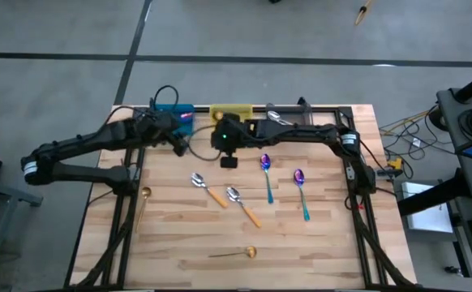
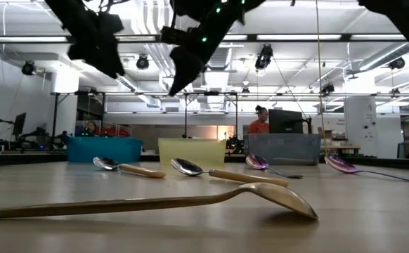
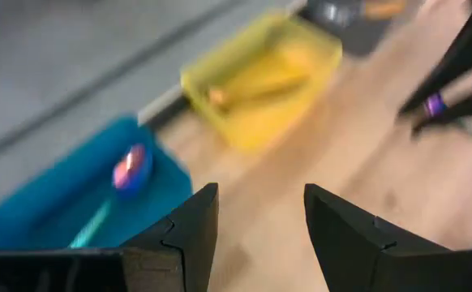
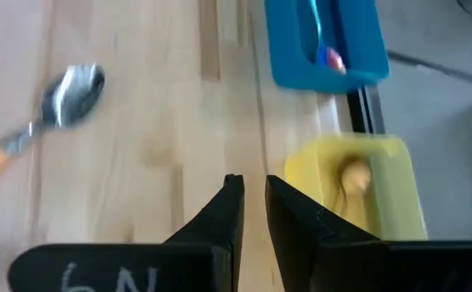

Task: Sort silverware by color (type)
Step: Put the yellow spoon into the black bin

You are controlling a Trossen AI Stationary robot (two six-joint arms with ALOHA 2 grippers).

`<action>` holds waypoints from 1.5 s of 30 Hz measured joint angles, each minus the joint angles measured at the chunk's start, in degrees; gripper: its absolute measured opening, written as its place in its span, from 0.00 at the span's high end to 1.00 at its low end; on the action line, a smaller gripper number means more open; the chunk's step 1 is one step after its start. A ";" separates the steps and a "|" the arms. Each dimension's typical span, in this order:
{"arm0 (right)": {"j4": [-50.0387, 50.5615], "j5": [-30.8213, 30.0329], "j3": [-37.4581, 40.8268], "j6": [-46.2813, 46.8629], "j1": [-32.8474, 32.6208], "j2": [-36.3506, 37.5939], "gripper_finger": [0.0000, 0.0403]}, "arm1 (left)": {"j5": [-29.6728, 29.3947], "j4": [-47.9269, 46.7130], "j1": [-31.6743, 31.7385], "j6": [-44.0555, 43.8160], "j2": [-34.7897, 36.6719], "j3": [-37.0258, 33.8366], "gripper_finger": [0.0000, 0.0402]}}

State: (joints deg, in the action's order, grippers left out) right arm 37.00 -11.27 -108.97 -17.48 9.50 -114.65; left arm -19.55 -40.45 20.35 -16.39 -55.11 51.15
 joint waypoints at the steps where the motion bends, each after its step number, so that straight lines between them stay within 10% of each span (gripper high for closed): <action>1: 2.24 -1.19 0.00 0.08 -0.58 0.74 0.89 | 0.73 -4.64 -0.76 -2.04 -0.20 2.12 0.59; 6: 7.82 -2.01 2.95 4.45 -3.27 5.65 0.89 | 1.04 -17.37 -7.61 -11.19 -0.60 5.44 0.59; 21: -12.39 -1.77 34.41 13.02 -9.39 20.47 0.89 | 7.97 -14.98 -25.83 -32.23 -2.22 -7.41 0.59; 28: -18.40 -1.97 38.86 16.70 -9.47 21.42 0.89 | 2.66 -1.47 -26.20 -24.53 -5.35 -11.79 0.59; 45: -22.80 -1.85 29.60 29.31 -9.54 17.14 0.75 | -12.48 -3.06 -26.36 -7.63 -3.63 -11.58 0.59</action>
State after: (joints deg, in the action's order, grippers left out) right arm 14.20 -13.12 -79.37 11.83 -0.04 -97.50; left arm -32.03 -43.51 -6.01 -24.02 -58.74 39.57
